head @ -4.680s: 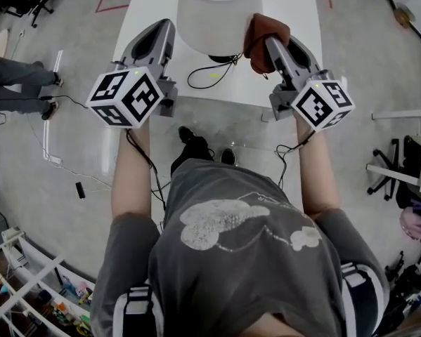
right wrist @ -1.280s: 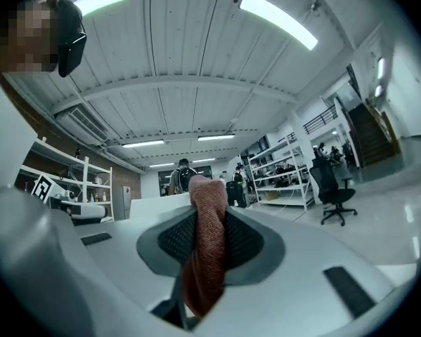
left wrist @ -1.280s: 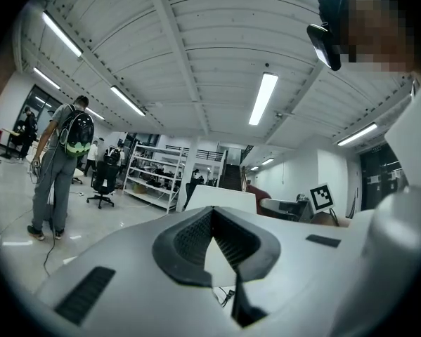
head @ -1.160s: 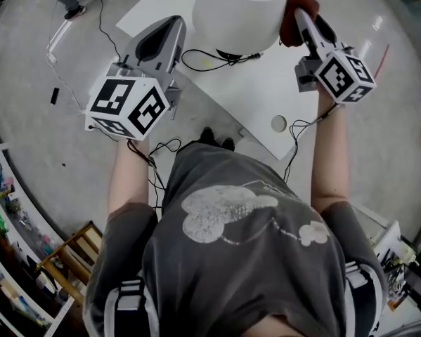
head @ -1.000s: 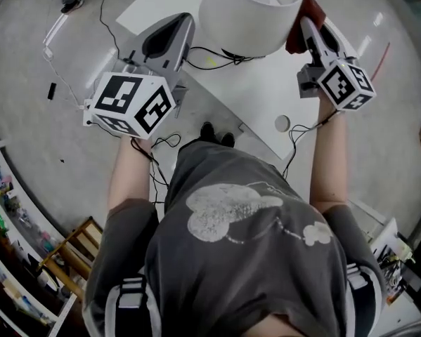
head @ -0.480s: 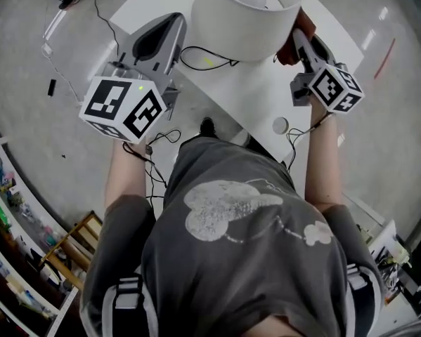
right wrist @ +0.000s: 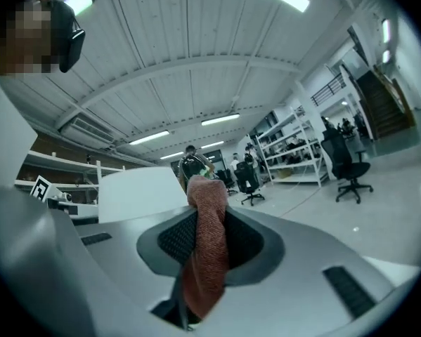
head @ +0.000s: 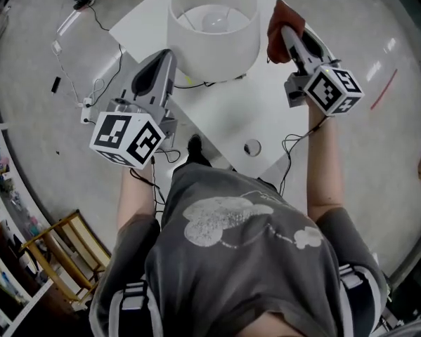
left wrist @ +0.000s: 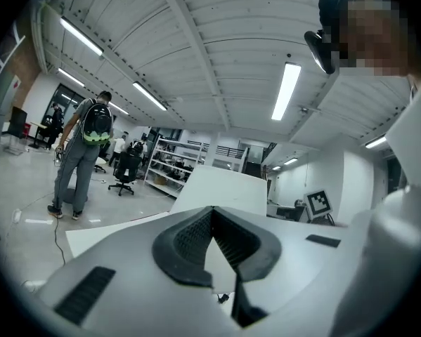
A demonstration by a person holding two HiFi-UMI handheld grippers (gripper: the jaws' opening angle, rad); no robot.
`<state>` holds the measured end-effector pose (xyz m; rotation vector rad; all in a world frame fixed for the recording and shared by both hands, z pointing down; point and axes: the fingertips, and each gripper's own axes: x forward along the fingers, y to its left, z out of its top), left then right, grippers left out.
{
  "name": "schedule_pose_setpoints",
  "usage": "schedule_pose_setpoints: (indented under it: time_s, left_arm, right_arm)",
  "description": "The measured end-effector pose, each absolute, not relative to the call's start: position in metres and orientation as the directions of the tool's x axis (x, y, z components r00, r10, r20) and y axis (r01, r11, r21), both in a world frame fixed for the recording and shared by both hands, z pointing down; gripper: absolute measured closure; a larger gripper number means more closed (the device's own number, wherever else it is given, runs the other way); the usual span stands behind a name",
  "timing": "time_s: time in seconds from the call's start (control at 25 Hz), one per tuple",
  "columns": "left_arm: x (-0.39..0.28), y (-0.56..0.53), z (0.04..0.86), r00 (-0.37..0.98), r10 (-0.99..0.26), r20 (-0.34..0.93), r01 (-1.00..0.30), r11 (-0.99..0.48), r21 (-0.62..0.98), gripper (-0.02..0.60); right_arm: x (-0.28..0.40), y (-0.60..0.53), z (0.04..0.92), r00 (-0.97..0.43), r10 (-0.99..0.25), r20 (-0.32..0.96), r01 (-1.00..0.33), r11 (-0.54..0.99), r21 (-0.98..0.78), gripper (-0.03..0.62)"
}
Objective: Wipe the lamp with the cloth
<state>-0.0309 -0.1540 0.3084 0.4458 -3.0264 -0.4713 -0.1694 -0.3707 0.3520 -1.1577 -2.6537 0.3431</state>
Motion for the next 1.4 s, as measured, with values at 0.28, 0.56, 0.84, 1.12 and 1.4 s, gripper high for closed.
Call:
schedule_pose_setpoints:
  time_s: [0.28, 0.56, 0.84, 1.12, 1.4]
  left_arm:
    - [-0.023, -0.177, 0.295, -0.977, -0.215, -0.017, -0.21, 0.934, 0.291, 0.574]
    - [-0.008, -0.194, 0.276, -0.985, -0.169, -0.032, -0.172, 0.948, 0.266, 0.574]
    - [0.009, -0.198, 0.294, -0.993, -0.119, -0.014, -0.117, 0.947, 0.297, 0.574]
    - [0.046, -0.214, 0.316, -0.996, -0.083, 0.015, -0.074, 0.944, 0.322, 0.574]
    - [0.061, -0.219, 0.313, -0.998, -0.065, 0.017, -0.056, 0.944, 0.326, 0.574]
  right_arm:
    - [-0.188, -0.331, 0.296, -0.519, 0.854, 0.027, 0.838, 0.515, -0.179, 0.508]
    - [-0.186, -0.319, 0.296, -0.466, 0.884, 0.042, 0.871, 0.466, -0.156, 0.508]
    - [-0.184, -0.328, 0.356, -0.462, 0.876, 0.138, 0.847, 0.482, -0.222, 0.508]
    - [-0.15, -0.354, 0.402, -0.456, 0.865, 0.21, 0.823, 0.499, -0.271, 0.508]
    - [-0.133, -0.369, 0.399, -0.456, 0.861, 0.224, 0.822, 0.504, -0.266, 0.508]
